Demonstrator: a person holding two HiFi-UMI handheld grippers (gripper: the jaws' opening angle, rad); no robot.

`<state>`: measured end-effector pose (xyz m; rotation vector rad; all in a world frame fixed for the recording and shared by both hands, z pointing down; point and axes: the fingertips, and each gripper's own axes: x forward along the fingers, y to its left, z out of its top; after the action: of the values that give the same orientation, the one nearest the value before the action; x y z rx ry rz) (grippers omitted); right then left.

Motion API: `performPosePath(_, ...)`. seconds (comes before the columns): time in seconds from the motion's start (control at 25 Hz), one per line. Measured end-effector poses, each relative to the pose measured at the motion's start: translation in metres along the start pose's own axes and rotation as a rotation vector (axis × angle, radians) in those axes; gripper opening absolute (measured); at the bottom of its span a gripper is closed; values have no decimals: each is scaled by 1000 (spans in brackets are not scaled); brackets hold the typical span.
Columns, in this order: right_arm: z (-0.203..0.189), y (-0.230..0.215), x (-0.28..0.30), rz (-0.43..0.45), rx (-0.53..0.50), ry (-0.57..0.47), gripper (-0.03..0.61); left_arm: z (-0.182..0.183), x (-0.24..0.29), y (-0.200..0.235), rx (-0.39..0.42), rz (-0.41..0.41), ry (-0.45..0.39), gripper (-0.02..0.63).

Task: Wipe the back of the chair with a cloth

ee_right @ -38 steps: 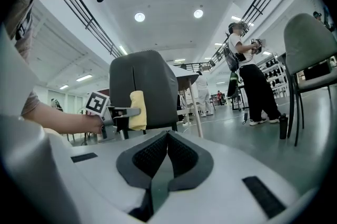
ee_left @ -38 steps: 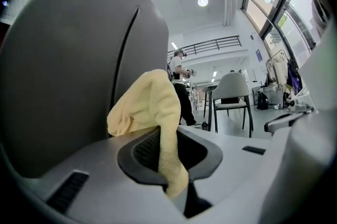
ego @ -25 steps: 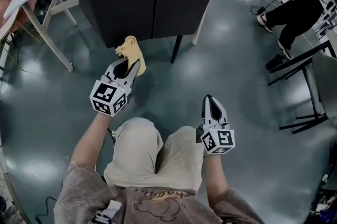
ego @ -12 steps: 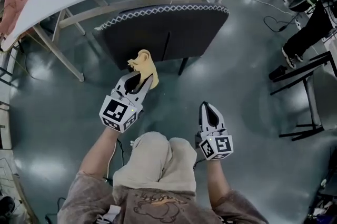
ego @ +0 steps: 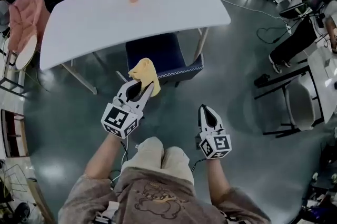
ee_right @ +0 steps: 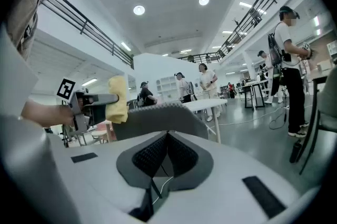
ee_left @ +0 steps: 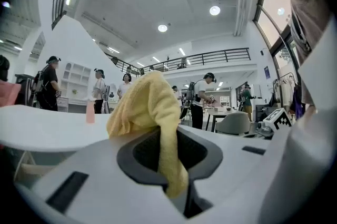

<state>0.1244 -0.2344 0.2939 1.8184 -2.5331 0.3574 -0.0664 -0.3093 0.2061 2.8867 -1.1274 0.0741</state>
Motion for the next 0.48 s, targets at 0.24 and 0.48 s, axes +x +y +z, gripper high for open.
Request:
performPosePath(0.24, 147, 16, -29, -71, 24, 3, 26, 137, -9, 9, -29, -3, 33, 63)
performPosePath(0.48, 233, 28, -47, -105, 45, -15, 26, 205, -11, 8, -53, -33, 58, 63)
